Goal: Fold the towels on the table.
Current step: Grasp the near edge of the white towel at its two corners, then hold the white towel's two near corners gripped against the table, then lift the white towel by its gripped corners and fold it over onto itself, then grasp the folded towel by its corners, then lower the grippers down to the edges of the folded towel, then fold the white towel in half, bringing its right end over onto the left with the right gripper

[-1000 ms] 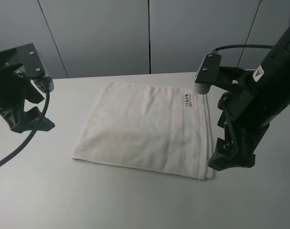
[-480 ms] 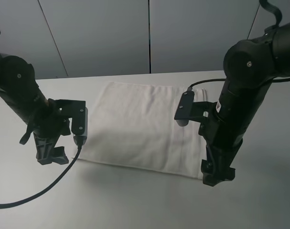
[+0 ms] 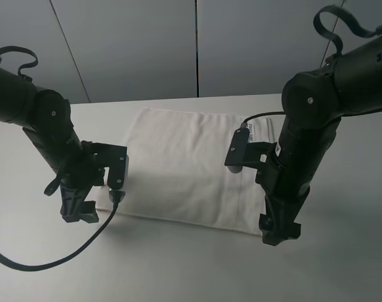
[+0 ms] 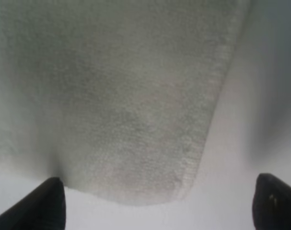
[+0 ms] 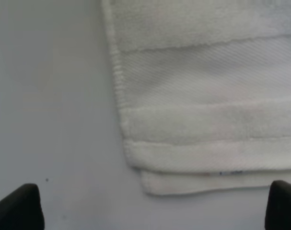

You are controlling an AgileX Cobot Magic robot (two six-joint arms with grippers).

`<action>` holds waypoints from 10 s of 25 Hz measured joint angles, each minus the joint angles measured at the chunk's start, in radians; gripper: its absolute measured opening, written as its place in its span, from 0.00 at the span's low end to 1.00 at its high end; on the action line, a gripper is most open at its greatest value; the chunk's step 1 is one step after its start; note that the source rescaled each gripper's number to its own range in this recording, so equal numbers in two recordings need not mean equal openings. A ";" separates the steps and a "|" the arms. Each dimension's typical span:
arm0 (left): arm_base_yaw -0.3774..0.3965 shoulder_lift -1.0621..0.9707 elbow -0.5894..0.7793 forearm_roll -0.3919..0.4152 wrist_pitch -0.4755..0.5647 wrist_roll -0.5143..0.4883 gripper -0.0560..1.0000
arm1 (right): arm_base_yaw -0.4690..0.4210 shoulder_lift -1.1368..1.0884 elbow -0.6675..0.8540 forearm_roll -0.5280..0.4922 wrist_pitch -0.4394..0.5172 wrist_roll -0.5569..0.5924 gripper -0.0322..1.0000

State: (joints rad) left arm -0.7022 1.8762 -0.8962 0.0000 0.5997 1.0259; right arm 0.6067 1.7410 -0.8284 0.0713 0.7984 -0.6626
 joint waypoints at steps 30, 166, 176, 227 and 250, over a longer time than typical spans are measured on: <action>-0.025 0.059 -0.006 0.031 -0.060 0.020 1.00 | 0.002 0.147 -0.003 -0.008 -0.101 -0.026 1.00; -0.027 -0.302 -0.003 0.371 -0.236 -1.539 0.61 | 0.013 -0.286 0.035 -0.623 -0.270 1.445 0.53; -0.017 -0.302 -0.003 0.460 -0.254 -1.639 0.98 | 0.013 -0.270 0.035 -0.705 -0.249 1.575 1.00; 0.142 0.381 -0.673 0.000 0.256 -1.076 0.99 | -0.225 0.192 -0.223 -0.034 -0.062 1.085 1.00; 0.142 0.381 -0.673 0.000 0.275 -1.076 0.99 | -0.225 0.322 -0.286 -0.006 -0.102 1.067 0.53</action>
State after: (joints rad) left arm -0.5598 2.2574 -1.5694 0.0000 0.8745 -0.0500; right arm 0.3821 2.0629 -1.1142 0.0655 0.6966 0.4041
